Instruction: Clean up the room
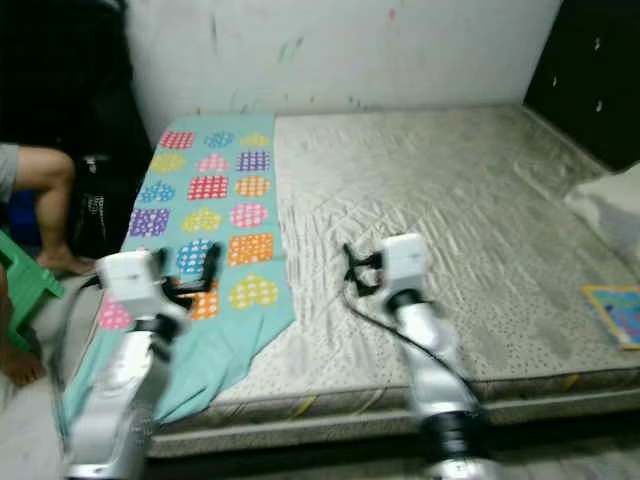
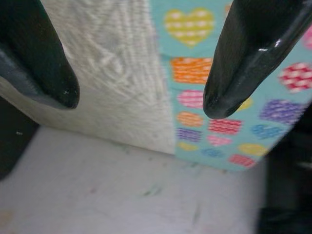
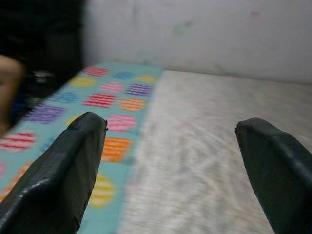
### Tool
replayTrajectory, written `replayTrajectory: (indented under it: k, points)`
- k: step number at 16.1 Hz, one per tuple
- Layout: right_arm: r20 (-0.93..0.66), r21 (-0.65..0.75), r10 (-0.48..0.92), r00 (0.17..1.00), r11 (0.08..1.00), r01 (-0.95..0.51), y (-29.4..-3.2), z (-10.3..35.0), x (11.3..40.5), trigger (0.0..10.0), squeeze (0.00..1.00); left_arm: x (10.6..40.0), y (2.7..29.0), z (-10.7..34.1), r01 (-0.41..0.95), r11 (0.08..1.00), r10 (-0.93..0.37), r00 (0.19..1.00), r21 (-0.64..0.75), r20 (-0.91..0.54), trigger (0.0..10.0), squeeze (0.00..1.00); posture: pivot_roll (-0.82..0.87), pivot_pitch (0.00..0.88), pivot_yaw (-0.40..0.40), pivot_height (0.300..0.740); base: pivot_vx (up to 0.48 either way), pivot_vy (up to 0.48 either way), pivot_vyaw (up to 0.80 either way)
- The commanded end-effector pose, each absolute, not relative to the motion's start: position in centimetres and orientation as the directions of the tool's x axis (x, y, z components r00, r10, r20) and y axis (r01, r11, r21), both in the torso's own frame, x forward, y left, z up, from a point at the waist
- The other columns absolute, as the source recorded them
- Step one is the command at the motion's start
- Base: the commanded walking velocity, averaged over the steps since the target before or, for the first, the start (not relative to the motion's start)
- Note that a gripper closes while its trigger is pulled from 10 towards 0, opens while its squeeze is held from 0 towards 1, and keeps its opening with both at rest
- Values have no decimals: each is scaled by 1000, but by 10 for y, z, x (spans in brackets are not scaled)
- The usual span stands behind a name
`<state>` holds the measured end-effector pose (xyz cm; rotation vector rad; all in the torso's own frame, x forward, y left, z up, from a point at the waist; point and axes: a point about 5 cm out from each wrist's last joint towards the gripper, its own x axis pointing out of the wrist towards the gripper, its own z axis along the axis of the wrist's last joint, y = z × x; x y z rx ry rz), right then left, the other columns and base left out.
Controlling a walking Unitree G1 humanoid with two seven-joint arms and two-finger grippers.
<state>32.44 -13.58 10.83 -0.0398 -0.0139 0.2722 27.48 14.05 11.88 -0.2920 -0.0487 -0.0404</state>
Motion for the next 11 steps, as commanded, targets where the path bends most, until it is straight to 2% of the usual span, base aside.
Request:
replayTrajectory:
  k: [1, 8, 11]
  points:
    - [26, -58, 269, 963, 962, -267, -136, 114, 327, 10000, 0, 276, 137, 121, 52, 955, -37, 998, -293, 54, 10000, 0, -141, 0, 39, 740, 0, 480, 0]
    - [25, -48, 267, 963, 963, -266, -135, 113, 326, 10000, 0, 277, 140, 118, 44, 953, -33, 999, -299, 39, 10000, 0, -144, 0, 41, 740, 0, 462, 0]
    - [29, -41, 268, 963, 963, -266, -136, 113, 325, 10000, 0, 277, 150, 114, 60, 970, -57, 998, -237, 22, 10000, 0, -154, 0, 44, 740, 0, 0, 0]
